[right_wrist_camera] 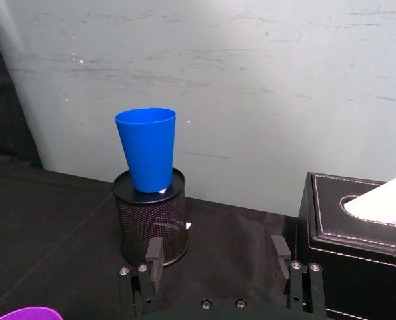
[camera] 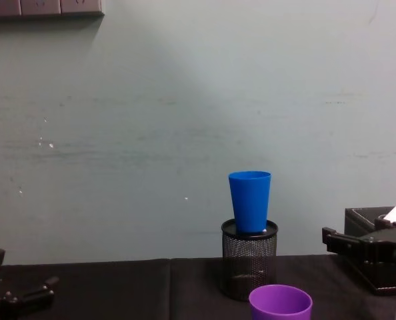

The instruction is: Pick up one cup with a gripper and tap it against the other cup.

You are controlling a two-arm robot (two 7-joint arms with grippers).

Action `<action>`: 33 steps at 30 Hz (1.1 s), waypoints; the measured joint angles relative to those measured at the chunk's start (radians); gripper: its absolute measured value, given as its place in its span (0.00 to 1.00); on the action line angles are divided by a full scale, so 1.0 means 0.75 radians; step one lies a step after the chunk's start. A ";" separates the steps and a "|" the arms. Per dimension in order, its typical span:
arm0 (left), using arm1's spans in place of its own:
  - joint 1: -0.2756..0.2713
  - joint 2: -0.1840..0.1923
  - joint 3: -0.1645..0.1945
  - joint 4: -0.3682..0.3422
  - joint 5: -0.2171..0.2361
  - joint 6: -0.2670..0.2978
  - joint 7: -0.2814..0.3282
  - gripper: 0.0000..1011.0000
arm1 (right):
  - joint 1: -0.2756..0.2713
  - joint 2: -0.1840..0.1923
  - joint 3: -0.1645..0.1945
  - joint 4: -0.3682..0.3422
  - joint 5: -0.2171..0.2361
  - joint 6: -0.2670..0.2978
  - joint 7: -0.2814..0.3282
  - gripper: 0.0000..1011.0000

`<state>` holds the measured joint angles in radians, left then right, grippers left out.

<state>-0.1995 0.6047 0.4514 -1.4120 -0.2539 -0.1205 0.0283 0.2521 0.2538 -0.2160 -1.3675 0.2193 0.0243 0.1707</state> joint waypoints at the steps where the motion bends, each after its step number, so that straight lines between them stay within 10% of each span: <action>1: 0.000 0.000 0.000 0.000 0.000 0.000 0.000 0.99 | 0.000 0.000 0.000 0.000 0.000 0.000 0.000 0.99; 33: 0.000 0.000 0.000 0.000 0.000 0.000 0.000 0.99 | 0.000 0.000 0.000 0.000 0.000 0.000 0.000 0.99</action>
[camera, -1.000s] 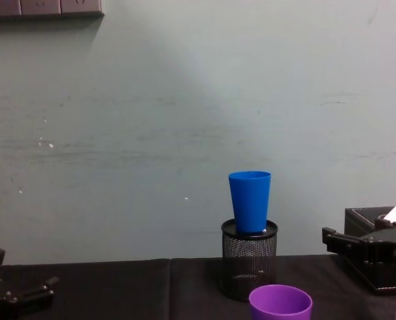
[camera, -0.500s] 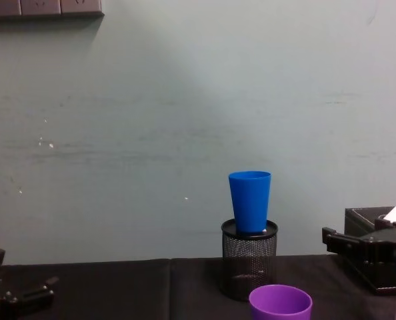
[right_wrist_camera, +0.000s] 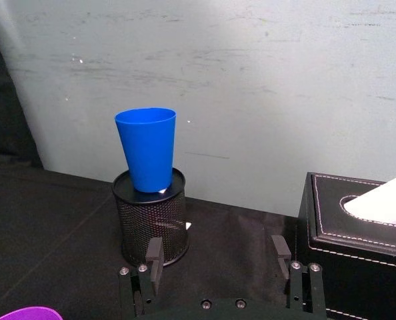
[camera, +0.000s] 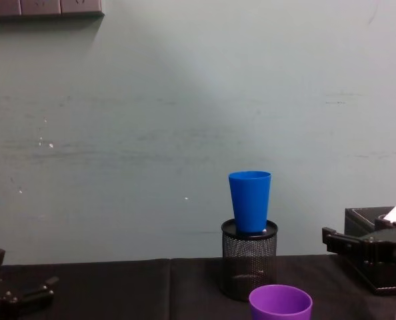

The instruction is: Pick up one cup with a gripper and tap it against the other cup.

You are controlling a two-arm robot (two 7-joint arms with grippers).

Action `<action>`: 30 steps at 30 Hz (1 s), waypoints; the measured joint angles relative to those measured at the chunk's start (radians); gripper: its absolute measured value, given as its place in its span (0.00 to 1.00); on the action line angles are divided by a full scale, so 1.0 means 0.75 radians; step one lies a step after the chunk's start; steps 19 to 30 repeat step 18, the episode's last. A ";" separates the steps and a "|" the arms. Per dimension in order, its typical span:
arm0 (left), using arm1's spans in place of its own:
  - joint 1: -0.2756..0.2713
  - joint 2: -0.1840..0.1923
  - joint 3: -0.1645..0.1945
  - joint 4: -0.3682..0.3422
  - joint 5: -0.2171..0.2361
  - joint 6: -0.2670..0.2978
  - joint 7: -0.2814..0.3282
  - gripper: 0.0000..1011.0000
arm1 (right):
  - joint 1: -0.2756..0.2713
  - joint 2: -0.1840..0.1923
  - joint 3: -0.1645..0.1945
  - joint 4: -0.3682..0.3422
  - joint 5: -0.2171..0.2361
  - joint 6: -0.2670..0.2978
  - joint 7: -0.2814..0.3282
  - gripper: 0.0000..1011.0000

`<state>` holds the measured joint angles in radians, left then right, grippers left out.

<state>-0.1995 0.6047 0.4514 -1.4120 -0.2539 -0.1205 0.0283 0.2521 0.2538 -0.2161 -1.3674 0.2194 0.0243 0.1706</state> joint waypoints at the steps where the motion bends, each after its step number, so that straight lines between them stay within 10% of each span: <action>1: 0.000 0.000 0.000 0.000 0.000 0.000 0.000 0.99 | 0.000 0.000 0.000 0.000 0.000 0.000 0.000 0.99; 30: 0.000 0.000 0.000 0.000 0.000 0.000 0.000 0.99 | 0.000 0.000 0.000 0.000 0.000 0.000 0.000 0.99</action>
